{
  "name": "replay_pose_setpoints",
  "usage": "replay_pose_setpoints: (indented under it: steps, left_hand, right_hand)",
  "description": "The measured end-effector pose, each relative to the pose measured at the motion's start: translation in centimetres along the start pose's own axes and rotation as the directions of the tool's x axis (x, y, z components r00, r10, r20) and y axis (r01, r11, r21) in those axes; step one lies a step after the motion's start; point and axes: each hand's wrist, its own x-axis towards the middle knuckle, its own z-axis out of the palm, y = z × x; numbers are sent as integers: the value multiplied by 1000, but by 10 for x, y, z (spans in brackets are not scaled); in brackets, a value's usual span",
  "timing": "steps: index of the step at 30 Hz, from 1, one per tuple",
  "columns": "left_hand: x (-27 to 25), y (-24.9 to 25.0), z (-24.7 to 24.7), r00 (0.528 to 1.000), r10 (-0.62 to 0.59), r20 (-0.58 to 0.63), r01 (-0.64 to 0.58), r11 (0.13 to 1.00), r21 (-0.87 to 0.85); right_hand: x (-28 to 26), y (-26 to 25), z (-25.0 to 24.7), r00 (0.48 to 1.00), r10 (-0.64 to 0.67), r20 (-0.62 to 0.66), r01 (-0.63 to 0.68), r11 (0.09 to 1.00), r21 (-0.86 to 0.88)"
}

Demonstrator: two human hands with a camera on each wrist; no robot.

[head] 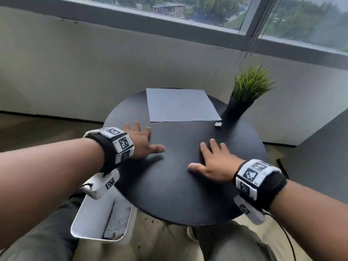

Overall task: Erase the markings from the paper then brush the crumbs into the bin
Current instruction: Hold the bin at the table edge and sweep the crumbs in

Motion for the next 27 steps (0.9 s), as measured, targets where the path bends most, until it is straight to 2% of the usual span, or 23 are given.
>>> replay_pose_setpoints:
  steps: [2, 3, 4, 5, 6, 7, 8, 9, 10, 11, 12, 13, 14, 15, 16, 17, 18, 21, 23, 24, 25, 27]
  left_hand:
    - [-14, 11, -3, 994, 91, 54, -92, 996, 20]
    - [-23, 17, -4, 983, 167, 80, -170, 985, 35]
    - [-33, 22, -3, 959, 260, 114, -267, 963, 45]
    - [-45, 28, -3, 920, 360, 157, -372, 927, 54]
    - [-59, 31, -4, 860, 470, 198, -487, 872, 47]
    - [-70, 35, -7, 781, 585, 217, -599, 801, -3]
    - [-78, 38, -8, 704, 680, 204, -681, 728, -77]
    - [-84, 40, -11, 659, 737, 149, -723, 675, -147]
    - [-86, 39, -14, 659, 750, 64, -732, 658, -179]
    - [-81, 36, -16, 697, 716, -27, -710, 685, -164]
    - [-72, 30, -17, 761, 643, -90, -649, 750, -126]
    - [-63, 25, -18, 847, 521, -104, -530, 844, -83]
    - [-58, 20, -17, 931, 359, -70, -362, 931, -45]
    - [-55, 15, -16, 975, 223, -16, -223, 975, -16]
    - [-55, 14, -13, 986, 163, 35, -163, 987, 13]
    - [-61, 16, -11, 979, 181, 90, -186, 981, 50]
    - [-70, 20, -5, 959, 242, 144, -254, 965, 70]
    - [-106, 40, -2, 833, 506, 226, -526, 849, 38]
    - [-116, 46, -10, 749, 621, 230, -607, 783, -137]
    - [-113, 44, -14, 740, 639, 210, -594, 767, -242]
    - [-109, 39, -18, 750, 640, 168, -579, 757, -302]
    - [-92, 21, -22, 833, 551, 50, -519, 810, -273]
  right_hand:
    - [-29, -23, 7, 979, -203, 1, 202, 977, -69]
    - [-38, -28, 3, 939, -343, -12, 342, 938, -65]
    - [-39, -27, -7, 878, -476, -44, 476, 879, -15]
    - [-36, -21, -19, 832, -545, -103, 553, 829, 82]
    - [-31, -11, -29, 827, -530, -190, 560, 806, 189]
    - [-20, 2, -38, 853, -455, -257, 515, 816, 262]
    - [-8, 15, -40, 892, -351, -287, 429, 856, 288]
    - [0, 23, -38, 932, -245, -266, 310, 919, 243]
    - [7, 27, -31, 964, -164, -207, 195, 971, 138]
    - [11, 27, -20, 984, -122, -128, 128, 991, 37]
    - [6, 19, -10, 991, -121, -56, 120, 992, -32]
    - [-4, 8, -3, 986, -168, 2, 168, 983, -78]
    - [-15, -4, -1, 961, -275, 26, 276, 955, -109]
    - [-26, -14, -4, 912, -410, 25, 410, 906, -106]
    - [-34, -21, -12, 848, -531, 0, 529, 846, -70]
    - [-35, -25, -22, 790, -612, -48, 612, 791, -17]
    - [-31, -26, -30, 764, -635, -113, 642, 766, 36]
    - [9, -13, -47, 827, -438, -351, 505, 854, 123]
    - [34, -7, -48, 881, -328, -342, 372, 925, 72]
    - [43, -8, -46, 909, -303, -286, 324, 946, 29]
    - [47, -12, -42, 933, -287, -215, 290, 957, -17]
    - [39, -29, -28, 959, -274, -72, 264, 957, -123]
